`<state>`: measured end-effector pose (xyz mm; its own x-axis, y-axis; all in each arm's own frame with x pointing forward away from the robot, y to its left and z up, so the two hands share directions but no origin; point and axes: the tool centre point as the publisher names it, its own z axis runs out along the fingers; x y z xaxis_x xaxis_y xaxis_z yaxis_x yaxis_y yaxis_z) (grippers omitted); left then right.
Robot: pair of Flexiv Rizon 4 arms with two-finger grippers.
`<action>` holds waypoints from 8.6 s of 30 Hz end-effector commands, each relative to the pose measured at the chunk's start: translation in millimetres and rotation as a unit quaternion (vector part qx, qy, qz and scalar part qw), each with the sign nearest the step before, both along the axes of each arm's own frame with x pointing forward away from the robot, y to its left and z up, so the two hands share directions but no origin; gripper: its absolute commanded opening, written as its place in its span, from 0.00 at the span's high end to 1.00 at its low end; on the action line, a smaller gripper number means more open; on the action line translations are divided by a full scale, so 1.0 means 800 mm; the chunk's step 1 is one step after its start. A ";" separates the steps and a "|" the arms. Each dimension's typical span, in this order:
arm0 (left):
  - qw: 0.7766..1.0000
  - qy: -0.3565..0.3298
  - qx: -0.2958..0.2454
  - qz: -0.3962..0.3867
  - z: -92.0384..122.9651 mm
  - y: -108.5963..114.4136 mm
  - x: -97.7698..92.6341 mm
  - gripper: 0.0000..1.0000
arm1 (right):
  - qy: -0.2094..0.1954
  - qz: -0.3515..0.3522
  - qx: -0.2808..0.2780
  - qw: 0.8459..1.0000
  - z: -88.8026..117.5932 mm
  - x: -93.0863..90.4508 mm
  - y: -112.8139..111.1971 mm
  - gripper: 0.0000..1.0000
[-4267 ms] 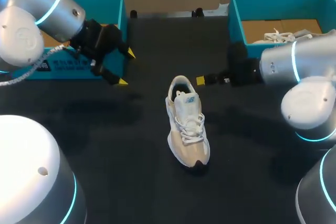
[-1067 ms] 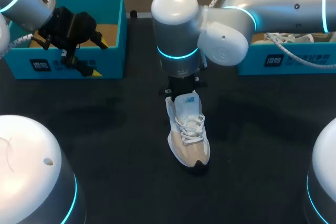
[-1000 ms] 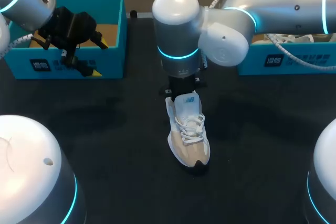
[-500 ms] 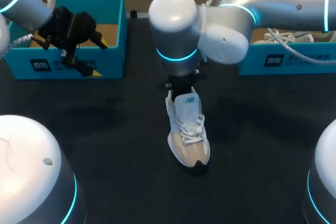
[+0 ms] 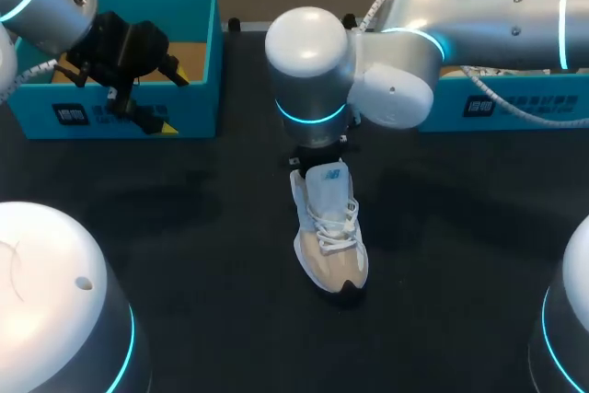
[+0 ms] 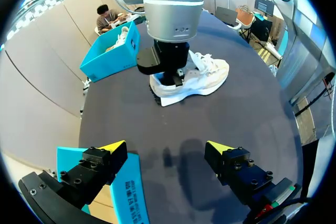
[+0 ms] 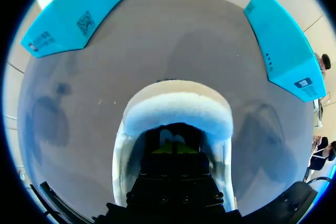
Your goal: Take the shoe out of the shoebox, open the shoe tongue, remove and reinsert the insole, then place the shoe into the shoebox
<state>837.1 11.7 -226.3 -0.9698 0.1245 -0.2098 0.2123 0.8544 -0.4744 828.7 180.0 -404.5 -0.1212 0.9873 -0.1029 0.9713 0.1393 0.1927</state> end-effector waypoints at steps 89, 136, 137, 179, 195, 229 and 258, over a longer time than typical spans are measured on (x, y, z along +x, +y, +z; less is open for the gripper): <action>1.000 0.000 0.002 0.001 0.000 0.000 -0.001 0.00 | 0.197 0.038 0.017 0.979 0.059 -0.070 -0.012 0.00; 1.000 0.000 0.002 0.001 0.000 0.000 -0.001 0.00 | 0.166 0.004 0.016 0.986 0.158 -0.138 -0.010 0.90; 1.000 0.000 0.002 0.001 0.000 0.000 -0.001 0.00 | 0.163 0.006 0.020 0.986 0.155 -0.135 -0.010 0.92; 1.000 0.000 0.002 0.001 0.000 0.000 -0.001 0.00 | 0.105 0.192 -0.043 0.975 0.122 -0.048 -0.004 0.55; 1.000 0.000 0.002 0.001 0.000 0.000 -0.001 0.00 | 0.069 0.350 -0.100 0.929 0.136 -0.018 0.008 0.00; 1.000 0.000 0.002 0.001 0.000 0.000 -0.001 0.00 | 0.050 0.590 -0.139 0.794 0.098 0.048 -0.014 0.00; 1.000 0.000 0.002 0.001 0.000 0.000 -0.001 0.00 | 0.068 0.647 -0.137 0.747 0.026 0.076 -0.008 0.52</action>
<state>836.8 11.7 -226.7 -0.9697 0.1240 -0.2107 0.2123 0.8542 -0.4747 887.6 171.8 -379.5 -0.9826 -0.0220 -0.1846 -0.0030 0.9947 -0.1026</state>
